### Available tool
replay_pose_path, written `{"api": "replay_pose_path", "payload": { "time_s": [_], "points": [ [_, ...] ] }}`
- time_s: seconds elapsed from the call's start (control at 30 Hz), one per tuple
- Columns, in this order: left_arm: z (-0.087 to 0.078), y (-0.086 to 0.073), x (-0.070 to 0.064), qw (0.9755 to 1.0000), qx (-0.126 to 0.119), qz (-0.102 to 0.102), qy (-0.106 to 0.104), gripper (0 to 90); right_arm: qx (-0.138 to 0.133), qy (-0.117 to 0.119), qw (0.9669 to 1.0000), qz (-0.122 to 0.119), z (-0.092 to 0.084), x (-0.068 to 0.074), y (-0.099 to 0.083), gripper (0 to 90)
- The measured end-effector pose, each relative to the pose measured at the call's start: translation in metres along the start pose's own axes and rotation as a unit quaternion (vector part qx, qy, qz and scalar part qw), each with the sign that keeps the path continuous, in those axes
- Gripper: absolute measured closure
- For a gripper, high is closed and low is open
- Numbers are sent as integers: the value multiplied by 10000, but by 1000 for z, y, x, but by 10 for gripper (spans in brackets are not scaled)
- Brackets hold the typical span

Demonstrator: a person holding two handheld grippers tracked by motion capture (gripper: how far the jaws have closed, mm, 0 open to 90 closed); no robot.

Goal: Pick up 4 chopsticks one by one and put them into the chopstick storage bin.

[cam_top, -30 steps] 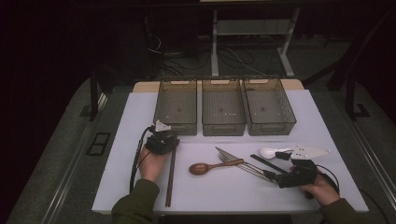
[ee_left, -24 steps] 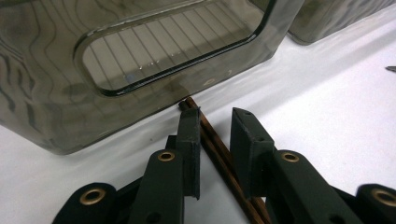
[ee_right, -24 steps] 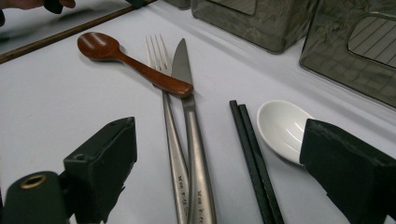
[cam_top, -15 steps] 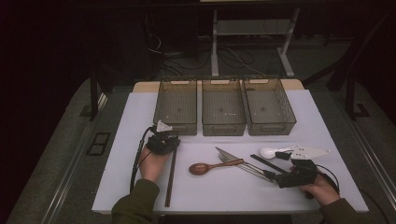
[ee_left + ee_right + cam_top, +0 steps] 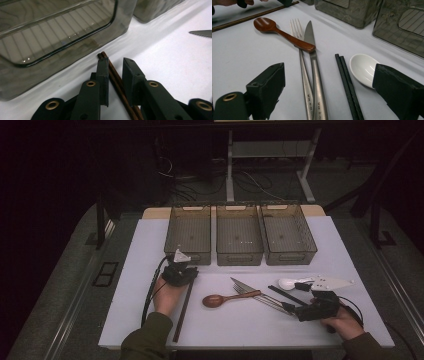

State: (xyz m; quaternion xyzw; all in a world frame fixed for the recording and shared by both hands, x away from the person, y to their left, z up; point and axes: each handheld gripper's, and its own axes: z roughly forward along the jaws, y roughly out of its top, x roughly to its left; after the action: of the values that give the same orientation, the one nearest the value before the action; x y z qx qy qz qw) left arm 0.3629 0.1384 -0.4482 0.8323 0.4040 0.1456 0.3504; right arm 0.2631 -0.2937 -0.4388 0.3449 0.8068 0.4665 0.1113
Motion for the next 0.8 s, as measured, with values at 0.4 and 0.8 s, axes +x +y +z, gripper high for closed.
{"api": "replay_pose_path", "payload": {
  "time_s": [0.4,0.8],
  "points": [
    [6,6,-9,9996,52,206,-165,749,15,4,10000,12,0,0,0,108],
    [11,11,-16,9988,50,353,-336,759,16,3,10000,9,0,0,0,107]
  ]
}}
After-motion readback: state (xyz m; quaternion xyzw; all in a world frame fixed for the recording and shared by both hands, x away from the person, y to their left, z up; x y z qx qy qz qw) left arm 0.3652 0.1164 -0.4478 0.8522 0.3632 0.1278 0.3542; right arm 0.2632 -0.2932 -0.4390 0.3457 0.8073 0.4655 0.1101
